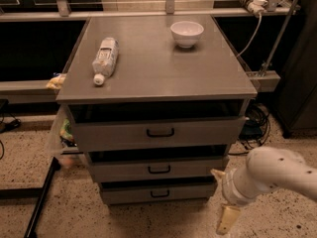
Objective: Open bottom drawer
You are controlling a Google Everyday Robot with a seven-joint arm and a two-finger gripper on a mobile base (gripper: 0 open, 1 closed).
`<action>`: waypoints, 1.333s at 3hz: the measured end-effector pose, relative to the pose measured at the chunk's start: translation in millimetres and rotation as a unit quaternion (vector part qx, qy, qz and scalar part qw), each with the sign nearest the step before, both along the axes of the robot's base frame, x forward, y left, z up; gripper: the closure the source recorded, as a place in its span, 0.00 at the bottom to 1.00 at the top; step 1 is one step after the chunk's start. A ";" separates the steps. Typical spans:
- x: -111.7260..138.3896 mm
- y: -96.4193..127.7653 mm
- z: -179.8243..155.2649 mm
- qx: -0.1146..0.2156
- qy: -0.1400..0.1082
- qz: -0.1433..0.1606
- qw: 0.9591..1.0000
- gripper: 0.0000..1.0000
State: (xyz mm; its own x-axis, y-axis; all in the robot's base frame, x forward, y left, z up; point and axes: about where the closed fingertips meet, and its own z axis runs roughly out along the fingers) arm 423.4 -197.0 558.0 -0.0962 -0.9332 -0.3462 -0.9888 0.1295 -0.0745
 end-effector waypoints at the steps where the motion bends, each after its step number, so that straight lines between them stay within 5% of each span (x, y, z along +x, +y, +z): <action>1: 24.4 -7.6 -75.5 0.010 -0.013 0.023 1.000 0.00; 2: 46.1 -14.9 -141.5 0.032 -0.001 0.026 0.999 0.00; 3: 33.8 -6.0 -176.8 0.050 0.025 0.023 0.998 0.00; 4: 33.8 -6.0 -176.9 0.050 0.025 0.023 0.998 0.00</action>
Offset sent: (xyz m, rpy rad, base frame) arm 0.0494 -0.0136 -0.2737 0.1689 0.1239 0.0521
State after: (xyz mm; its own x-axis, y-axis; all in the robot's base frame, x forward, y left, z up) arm 457.2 -202.9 381.1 -0.0732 -0.8985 -0.4329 -0.9960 0.0883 -0.0149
